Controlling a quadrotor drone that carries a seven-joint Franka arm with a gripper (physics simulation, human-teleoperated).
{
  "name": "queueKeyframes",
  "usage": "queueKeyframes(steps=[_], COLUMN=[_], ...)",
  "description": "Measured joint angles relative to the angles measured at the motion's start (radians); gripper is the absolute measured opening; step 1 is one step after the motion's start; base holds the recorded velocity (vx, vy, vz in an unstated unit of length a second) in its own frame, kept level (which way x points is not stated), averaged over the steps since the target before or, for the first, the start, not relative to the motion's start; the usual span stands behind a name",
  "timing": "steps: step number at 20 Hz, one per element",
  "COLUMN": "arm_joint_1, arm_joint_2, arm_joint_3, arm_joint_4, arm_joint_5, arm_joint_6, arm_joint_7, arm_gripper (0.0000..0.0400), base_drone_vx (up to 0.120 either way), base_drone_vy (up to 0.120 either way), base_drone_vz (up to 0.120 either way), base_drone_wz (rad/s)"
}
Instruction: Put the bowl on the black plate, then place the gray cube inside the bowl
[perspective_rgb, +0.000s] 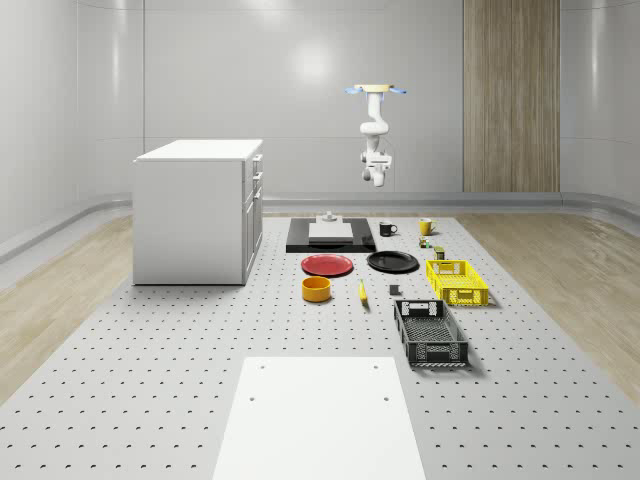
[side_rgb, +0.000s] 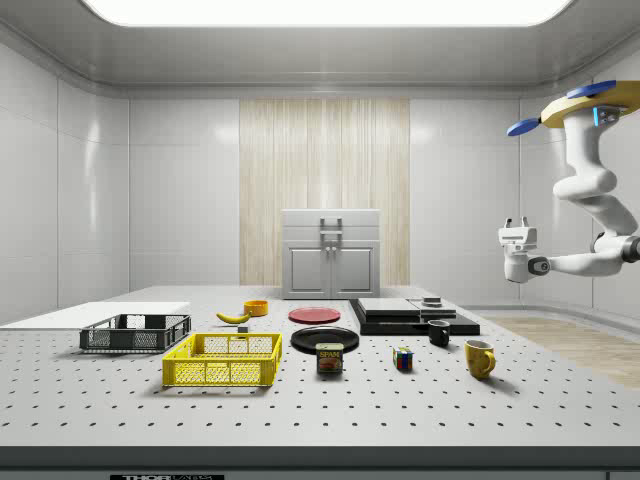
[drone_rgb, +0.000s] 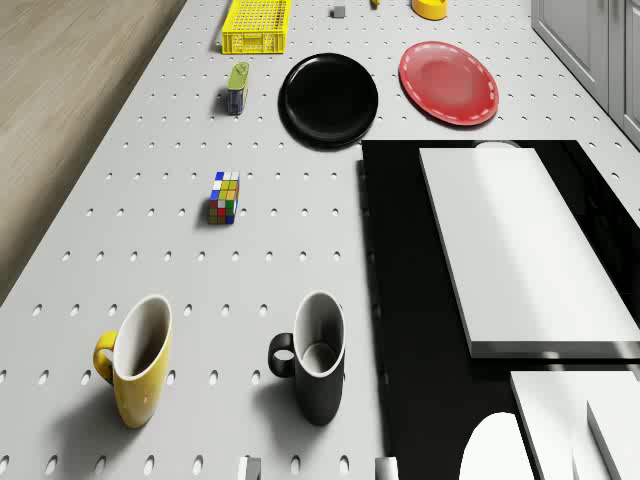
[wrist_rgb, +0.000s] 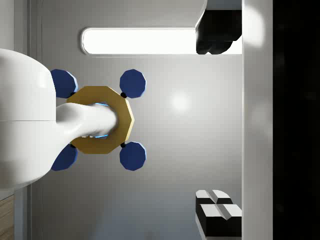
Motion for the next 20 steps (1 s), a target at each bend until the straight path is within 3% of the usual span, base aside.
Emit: queueKeyframes(steps=[2,10,20], arm_joint_1=[-0.001,-0.004,-0.006], arm_joint_2=[0.003,0.053,0.084], arm_joint_3=[0.001,0.002,0.003], arm_joint_4=[0.042,0.206,0.289], arm_joint_5=[0.000,0.002,0.002], arm_joint_6=[-0.037,-0.145,-0.189], arm_joint_7=[-0.001,-0.002,-0.003], arm_gripper=[0.0400,0.0400,0.0400], base_drone_vx=[0.000,0.120,0.120], base_drone_vy=[0.000,-0.120,-0.120], base_drone_vz=[0.000,0.000,0.000], base_drone_wz=[0.000,0.000,0.000])
